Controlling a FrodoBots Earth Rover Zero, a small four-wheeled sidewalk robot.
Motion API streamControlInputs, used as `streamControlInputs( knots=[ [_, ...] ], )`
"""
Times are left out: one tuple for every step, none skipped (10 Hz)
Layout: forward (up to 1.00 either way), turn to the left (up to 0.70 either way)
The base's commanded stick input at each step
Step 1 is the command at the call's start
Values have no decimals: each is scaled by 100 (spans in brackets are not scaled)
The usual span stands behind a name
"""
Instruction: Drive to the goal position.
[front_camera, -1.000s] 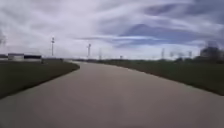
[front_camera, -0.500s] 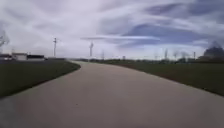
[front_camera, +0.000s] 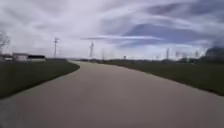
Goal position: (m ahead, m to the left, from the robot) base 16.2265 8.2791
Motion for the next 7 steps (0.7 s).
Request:
streamControlInputs(
  knots=[
    [100,-12],
    [100,-27],
    [100,-28],
    [100,-10],
    [100,0],
    [100,0],
    [100,0]
  ],
)
